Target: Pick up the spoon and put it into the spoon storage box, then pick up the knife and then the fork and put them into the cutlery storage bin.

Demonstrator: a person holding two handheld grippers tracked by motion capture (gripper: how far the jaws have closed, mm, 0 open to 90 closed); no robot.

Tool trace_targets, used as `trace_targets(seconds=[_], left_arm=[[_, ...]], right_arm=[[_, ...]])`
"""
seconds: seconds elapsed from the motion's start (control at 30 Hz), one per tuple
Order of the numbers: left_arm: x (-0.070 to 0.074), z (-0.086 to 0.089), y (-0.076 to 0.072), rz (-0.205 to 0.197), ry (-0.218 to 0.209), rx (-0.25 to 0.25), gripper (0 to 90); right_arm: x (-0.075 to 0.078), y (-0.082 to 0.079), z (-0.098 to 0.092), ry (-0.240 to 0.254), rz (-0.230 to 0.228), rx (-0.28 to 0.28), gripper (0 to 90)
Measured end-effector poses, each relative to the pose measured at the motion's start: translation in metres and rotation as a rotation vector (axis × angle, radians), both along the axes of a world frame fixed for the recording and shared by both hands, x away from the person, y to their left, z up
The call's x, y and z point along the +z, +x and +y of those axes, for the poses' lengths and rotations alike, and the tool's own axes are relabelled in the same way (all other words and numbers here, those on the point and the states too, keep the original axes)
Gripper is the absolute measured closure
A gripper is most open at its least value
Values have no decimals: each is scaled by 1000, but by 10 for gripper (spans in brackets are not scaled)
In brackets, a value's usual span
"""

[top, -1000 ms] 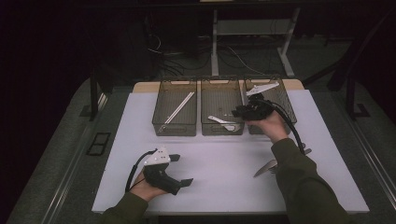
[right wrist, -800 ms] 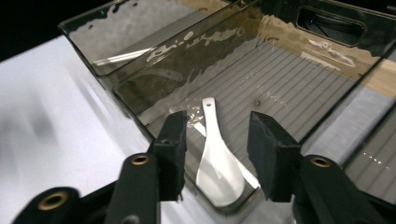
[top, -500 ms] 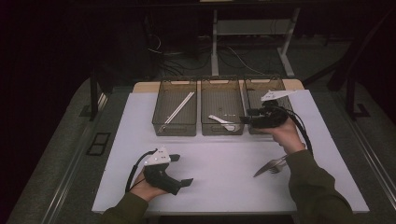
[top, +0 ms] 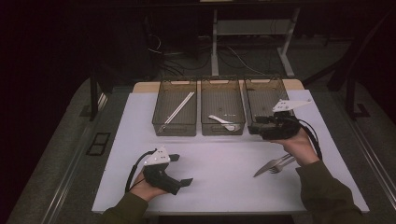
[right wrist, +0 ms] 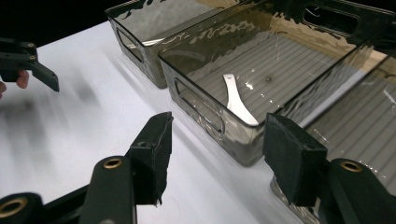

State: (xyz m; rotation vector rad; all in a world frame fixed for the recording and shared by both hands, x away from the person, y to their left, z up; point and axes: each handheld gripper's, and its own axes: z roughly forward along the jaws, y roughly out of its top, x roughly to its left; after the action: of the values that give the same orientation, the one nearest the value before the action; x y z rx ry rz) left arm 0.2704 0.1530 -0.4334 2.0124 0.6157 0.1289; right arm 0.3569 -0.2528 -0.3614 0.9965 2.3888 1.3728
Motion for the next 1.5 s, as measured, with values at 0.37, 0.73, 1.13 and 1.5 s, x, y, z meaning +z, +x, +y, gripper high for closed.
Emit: trace_targets(seconds=[0.37,0.73,1.13,1.5], left_arm=[[1,0,0,-3,-1,-5,0],[1,0,-1,-3,-1,-3,0],[2,1,-1,-3,0,1,0],[1,0,0,-5,-3,-1,0]], right_arm=[[-8,-14,-22,-29,16,-30,427],[-15,-29,-51,-45,38,-81,475],[-27,-39,-86,-90,66,-136,627],[-44,-40,-114,-167,115,-206,858]])
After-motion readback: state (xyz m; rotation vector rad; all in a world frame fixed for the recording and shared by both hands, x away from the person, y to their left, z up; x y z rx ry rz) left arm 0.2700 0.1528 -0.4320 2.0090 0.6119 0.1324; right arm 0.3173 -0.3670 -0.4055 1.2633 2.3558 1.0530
